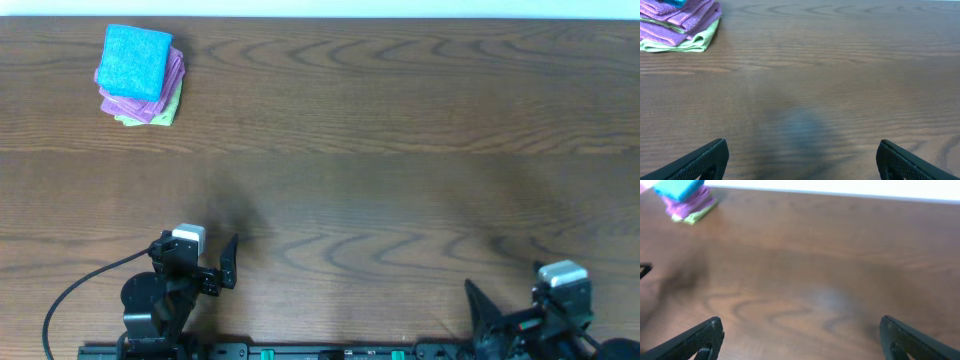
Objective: Fold the cloth
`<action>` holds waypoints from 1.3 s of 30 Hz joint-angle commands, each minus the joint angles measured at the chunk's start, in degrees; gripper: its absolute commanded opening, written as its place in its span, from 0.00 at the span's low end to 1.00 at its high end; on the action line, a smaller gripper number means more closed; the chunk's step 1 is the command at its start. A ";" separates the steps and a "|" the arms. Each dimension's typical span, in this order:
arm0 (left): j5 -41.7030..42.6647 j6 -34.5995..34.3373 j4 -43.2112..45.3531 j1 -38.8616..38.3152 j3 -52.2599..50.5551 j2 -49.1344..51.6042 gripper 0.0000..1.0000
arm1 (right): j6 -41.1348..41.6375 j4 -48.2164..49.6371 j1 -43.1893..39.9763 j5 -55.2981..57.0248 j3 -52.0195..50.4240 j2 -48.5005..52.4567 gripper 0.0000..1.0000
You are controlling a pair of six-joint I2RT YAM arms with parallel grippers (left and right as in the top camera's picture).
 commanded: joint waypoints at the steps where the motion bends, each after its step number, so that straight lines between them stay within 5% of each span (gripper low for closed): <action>1: -0.02 -0.46 0.24 -0.28 -1.14 -0.42 0.95 | -4.61 4.59 -2.93 3.93 -4.07 -1.92 0.99; 9: -0.02 -0.46 0.24 -0.28 -1.14 -0.42 0.95 | -6.64 19.17 -12.17 4.02 -27.58 -14.64 0.99; 21: -0.02 -0.46 0.24 -0.28 -1.14 -0.42 0.95 | -6.62 20.11 -12.17 3.80 -42.99 -15.06 0.99; 39: -0.02 -0.46 0.26 -0.28 -1.14 -0.42 0.95 | -5.99 21.11 -12.17 2.34 -47.54 -15.06 0.99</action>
